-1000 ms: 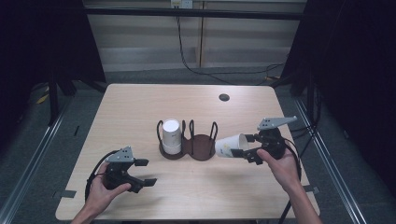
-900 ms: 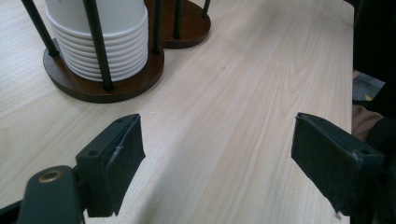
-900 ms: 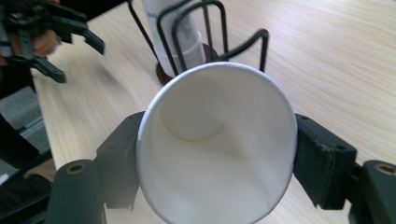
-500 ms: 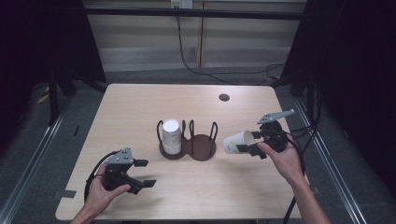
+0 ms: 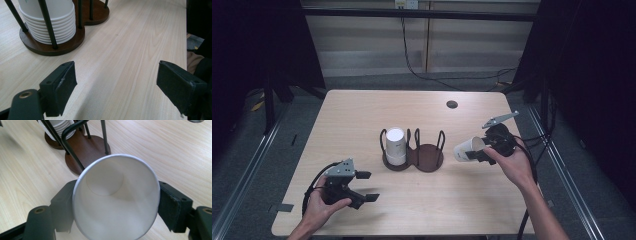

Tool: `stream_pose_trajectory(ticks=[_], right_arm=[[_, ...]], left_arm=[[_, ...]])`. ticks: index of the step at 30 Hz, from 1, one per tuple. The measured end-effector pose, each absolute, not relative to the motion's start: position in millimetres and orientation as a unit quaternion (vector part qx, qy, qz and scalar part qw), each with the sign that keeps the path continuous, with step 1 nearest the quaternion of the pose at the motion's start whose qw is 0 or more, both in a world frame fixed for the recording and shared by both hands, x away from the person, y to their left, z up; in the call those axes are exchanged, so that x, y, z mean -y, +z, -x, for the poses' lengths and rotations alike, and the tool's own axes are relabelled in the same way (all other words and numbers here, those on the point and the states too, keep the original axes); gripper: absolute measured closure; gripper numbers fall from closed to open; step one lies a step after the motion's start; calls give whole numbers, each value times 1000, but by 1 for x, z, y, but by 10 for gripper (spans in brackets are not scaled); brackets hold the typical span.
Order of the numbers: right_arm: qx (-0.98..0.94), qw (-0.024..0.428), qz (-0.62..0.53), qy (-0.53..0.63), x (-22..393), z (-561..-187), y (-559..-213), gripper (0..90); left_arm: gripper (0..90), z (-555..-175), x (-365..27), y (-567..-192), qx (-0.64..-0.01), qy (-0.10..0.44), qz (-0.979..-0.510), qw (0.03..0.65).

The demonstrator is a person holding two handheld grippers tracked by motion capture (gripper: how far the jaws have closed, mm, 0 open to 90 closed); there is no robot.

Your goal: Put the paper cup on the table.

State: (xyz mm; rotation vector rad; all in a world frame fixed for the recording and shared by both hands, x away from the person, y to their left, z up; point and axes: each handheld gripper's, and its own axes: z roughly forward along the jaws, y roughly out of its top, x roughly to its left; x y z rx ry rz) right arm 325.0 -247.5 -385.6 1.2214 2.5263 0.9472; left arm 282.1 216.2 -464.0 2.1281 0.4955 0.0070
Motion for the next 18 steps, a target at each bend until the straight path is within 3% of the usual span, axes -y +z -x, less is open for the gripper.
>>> stream_pose_trajectory(ticks=[18], right_arm=[[-868, 87, -425, 243, 235, -351, -398, 247]], left_arm=[[162, -281, -220, -463, -185, 8, -866, 465]])
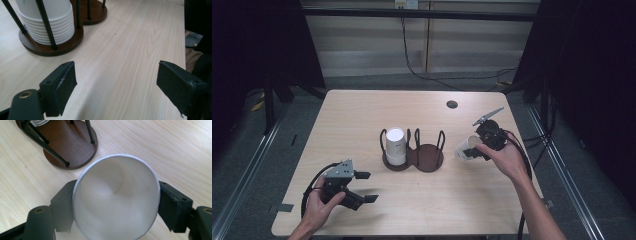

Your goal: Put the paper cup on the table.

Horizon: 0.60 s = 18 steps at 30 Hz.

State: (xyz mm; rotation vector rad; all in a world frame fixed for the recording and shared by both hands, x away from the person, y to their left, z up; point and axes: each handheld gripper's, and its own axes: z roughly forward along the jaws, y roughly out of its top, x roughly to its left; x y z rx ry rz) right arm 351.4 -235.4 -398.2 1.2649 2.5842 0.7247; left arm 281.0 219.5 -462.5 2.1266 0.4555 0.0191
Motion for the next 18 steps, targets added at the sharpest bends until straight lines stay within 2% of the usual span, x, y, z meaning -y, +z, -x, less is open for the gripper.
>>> stream_pose_trajectory(ticks=[18], right_arm=[[-883, 73, -434, 162, 229, -371, -407, 243]], left_arm=[[162, -281, -218, -466, -187, 3, -869, 458]])
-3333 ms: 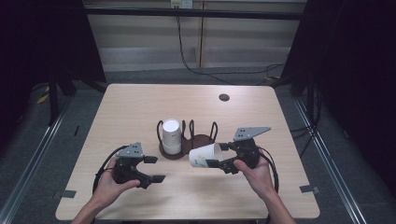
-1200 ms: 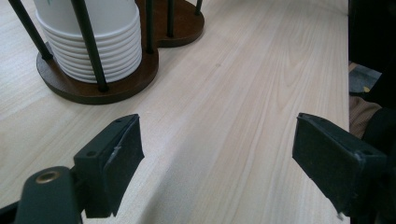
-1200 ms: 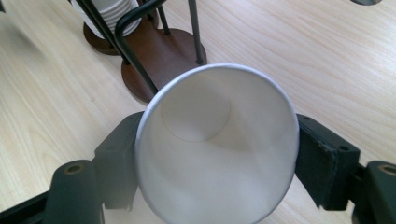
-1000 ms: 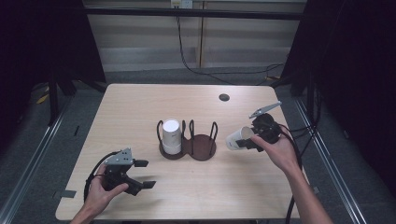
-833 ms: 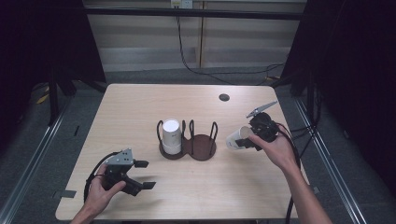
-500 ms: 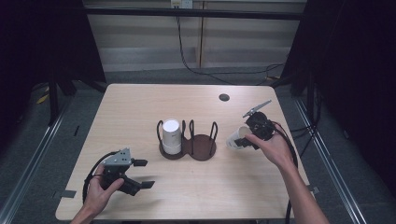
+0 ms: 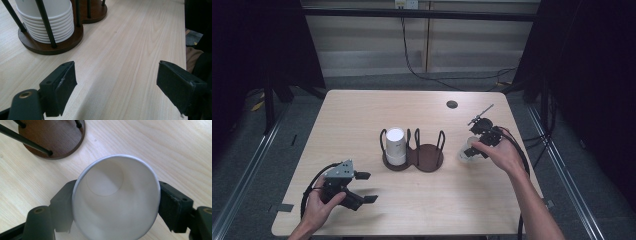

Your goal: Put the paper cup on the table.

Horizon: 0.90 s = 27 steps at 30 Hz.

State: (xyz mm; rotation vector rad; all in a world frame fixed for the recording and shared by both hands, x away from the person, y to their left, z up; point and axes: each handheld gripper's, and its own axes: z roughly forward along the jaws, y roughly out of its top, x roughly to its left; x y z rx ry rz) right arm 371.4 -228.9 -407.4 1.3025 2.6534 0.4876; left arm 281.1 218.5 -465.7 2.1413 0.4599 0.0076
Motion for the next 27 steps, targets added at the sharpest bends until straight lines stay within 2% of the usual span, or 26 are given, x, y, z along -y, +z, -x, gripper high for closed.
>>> stream_pose_trajectory(ticks=[27], right_arm=[[-879, 67, -449, 143, 213, -386, -424, 196]], left_arm=[[163, -284, -219, -469, -208, 11, -872, 444]])
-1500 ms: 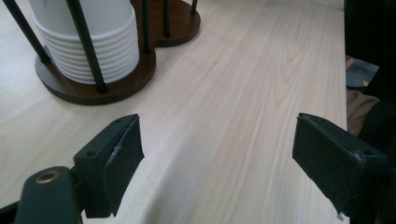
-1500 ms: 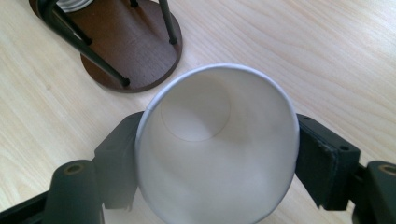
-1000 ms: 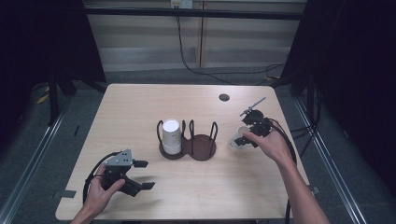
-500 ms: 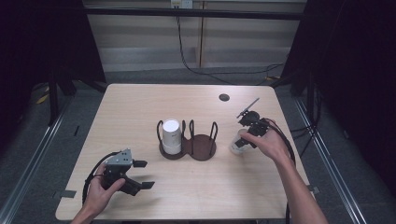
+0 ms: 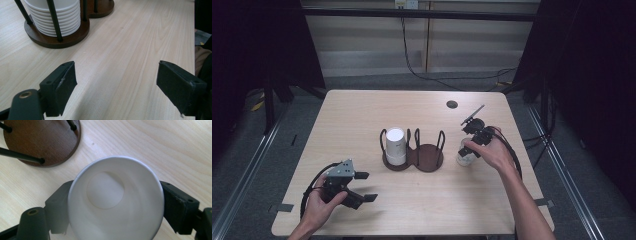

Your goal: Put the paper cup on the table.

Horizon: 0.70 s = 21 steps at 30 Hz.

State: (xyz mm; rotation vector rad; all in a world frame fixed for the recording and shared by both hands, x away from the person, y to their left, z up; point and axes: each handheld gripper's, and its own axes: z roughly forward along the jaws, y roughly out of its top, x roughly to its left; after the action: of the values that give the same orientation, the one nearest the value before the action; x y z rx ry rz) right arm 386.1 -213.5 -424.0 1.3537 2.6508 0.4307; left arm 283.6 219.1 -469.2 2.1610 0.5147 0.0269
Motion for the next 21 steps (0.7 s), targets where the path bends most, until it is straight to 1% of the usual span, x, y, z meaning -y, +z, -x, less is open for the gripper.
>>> stream_pose_trajectory(ticks=[6, 8, 15, 18, 21], right_arm=[[-874, 68, -453, 162, 213, -386, -426, 169], [-873, 62, -455, 164, 214, -387, -427, 150], [-869, 64, -452, 189, 213, -385, -423, 142], [-865, 55, -453, 208, 216, -384, -422, 142], [-857, 60, -461, 221, 219, -385, -421, 142]], left_arm=[[164, -284, -219, -469, -209, 14, -874, 439], [164, -284, -218, -470, -214, 17, -873, 439], [165, -284, -218, -469, -211, 16, -875, 436], [165, -283, -219, -469, -215, 16, -872, 438], [165, -284, -219, -469, -214, 16, -873, 437]])
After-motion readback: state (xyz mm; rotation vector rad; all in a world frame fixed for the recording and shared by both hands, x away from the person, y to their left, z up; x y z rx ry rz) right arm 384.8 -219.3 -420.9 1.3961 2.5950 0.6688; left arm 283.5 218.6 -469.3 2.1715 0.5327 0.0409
